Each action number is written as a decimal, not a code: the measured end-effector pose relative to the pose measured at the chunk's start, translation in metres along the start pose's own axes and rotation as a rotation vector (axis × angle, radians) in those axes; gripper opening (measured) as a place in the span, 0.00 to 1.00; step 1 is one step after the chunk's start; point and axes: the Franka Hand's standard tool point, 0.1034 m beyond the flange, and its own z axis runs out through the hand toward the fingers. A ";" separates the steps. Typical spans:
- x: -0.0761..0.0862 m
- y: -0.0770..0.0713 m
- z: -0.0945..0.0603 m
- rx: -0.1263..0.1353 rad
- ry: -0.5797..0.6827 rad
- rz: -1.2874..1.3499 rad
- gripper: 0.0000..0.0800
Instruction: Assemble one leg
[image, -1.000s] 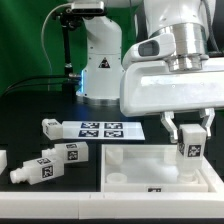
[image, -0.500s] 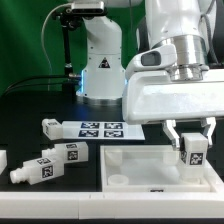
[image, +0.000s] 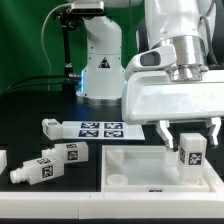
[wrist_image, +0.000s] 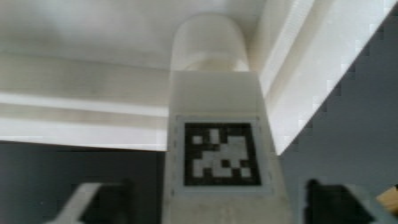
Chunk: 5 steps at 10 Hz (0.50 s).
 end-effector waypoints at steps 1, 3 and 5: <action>0.006 -0.004 -0.007 0.021 -0.061 0.025 0.77; 0.014 -0.011 -0.012 0.067 -0.235 0.070 0.81; 0.024 -0.009 -0.008 0.088 -0.345 0.071 0.81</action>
Offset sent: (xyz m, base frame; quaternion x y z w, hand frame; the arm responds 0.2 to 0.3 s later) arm 0.0210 -0.0058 0.0082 -0.0036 -0.2260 0.0200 0.9739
